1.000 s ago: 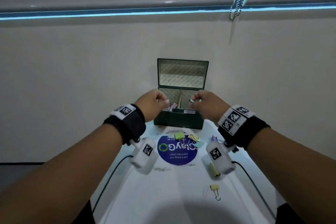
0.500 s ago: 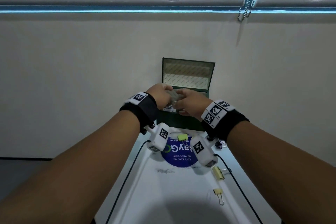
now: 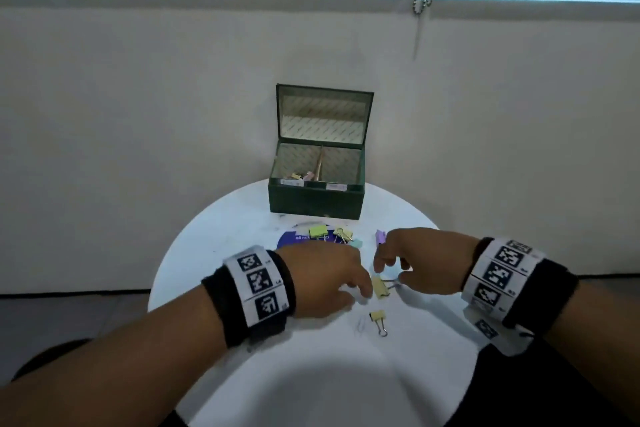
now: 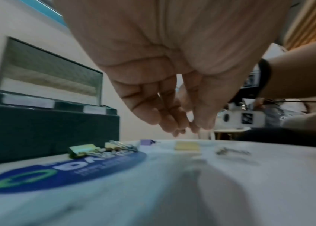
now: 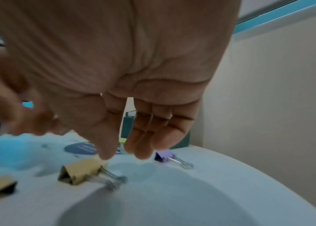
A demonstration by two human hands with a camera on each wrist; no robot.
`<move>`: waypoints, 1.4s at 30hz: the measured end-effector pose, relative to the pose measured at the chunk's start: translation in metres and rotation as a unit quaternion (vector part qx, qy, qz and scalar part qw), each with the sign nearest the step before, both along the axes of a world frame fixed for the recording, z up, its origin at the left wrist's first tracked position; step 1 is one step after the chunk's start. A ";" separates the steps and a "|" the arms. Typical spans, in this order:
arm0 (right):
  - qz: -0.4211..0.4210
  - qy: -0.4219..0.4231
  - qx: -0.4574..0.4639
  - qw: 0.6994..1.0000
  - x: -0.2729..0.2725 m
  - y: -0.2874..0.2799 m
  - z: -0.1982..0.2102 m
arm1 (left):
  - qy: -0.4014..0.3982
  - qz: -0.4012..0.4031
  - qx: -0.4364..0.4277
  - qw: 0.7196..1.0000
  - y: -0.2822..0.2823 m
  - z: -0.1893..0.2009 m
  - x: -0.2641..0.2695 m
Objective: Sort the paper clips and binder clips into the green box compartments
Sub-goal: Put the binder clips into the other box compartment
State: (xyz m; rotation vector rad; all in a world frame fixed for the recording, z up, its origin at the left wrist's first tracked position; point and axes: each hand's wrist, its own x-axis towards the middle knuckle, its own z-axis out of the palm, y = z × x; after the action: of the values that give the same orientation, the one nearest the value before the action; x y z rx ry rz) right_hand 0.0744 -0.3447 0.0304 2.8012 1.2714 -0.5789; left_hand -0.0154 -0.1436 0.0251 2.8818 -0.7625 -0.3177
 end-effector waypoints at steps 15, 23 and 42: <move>-0.123 -0.059 0.067 0.988 0.048 0.018 -0.041 | 0.002 0.017 0.017 1.000 -0.025 -0.025 -0.012; -0.148 -0.057 0.173 0.972 0.045 0.032 -0.036 | -0.048 0.112 -0.041 0.992 -0.012 -0.011 -0.013; -0.156 -0.036 0.151 0.976 0.029 0.057 -0.039 | -0.182 0.324 -0.155 0.916 0.090 0.034 0.107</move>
State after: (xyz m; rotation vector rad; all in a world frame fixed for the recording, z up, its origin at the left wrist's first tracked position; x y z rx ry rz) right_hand 0.1038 -0.2881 -0.0086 3.2703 0.9866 -0.3054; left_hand 0.0913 -0.0539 0.0591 2.7031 0.1359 0.3904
